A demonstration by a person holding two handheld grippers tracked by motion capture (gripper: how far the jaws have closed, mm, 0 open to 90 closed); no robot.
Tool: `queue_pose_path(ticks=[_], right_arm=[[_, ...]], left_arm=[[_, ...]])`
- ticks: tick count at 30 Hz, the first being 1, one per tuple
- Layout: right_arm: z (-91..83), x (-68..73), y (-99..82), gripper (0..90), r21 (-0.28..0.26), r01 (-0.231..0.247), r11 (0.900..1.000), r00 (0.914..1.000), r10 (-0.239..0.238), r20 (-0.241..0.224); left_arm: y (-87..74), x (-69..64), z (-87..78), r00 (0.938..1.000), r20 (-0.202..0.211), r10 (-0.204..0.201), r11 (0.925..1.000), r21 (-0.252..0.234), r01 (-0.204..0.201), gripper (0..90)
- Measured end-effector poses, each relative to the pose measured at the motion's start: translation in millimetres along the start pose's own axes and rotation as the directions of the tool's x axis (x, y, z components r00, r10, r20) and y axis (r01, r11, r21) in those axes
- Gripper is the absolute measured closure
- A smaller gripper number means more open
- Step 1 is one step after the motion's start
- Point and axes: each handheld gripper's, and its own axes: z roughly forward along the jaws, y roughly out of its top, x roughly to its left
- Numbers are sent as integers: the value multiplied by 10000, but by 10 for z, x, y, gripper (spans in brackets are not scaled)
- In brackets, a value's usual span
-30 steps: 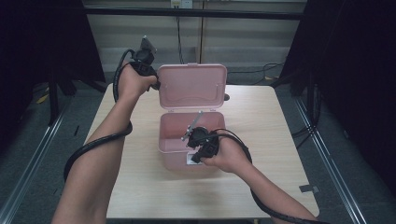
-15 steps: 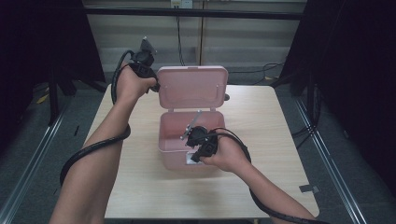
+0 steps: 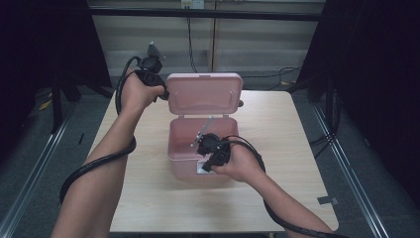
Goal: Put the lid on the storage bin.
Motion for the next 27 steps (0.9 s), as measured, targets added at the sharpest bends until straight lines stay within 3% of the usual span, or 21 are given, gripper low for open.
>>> queue_pose_path(ticks=[11,13,15,16,18,23,27], right_arm=[[2,-3,1,900,-45,0,10000,10000,0,-29],[3,-11,-1,900,-135,-58,9999,10000,57,-66],[1,-20,4,900,-115,-89,9999,9999,88,-127],[1,-22,6,900,-103,-109,9999,9998,107,-151],[5,-31,10,900,-82,-58,9999,9998,56,-186],[2,-21,12,900,-46,-132,9999,9998,131,-172],[3,-23,8,900,-77,-97,9999,9998,96,-171]], left_arm=[[-89,-19,-21,9999,99,-57,10000,2,57,880],[-121,-4,-11,9982,587,-140,9999,-15,141,900],[-139,-17,-12,9989,469,3,10000,-89,1,900],[-145,-18,-2,9981,622,43,10000,-18,-42,900],[-153,-23,5,9980,628,-67,10000,-5,68,900],[-156,50,6,9989,449,-99,9999,70,96,900],[-107,174,0,9976,412,-548,9985,43,547,900]])
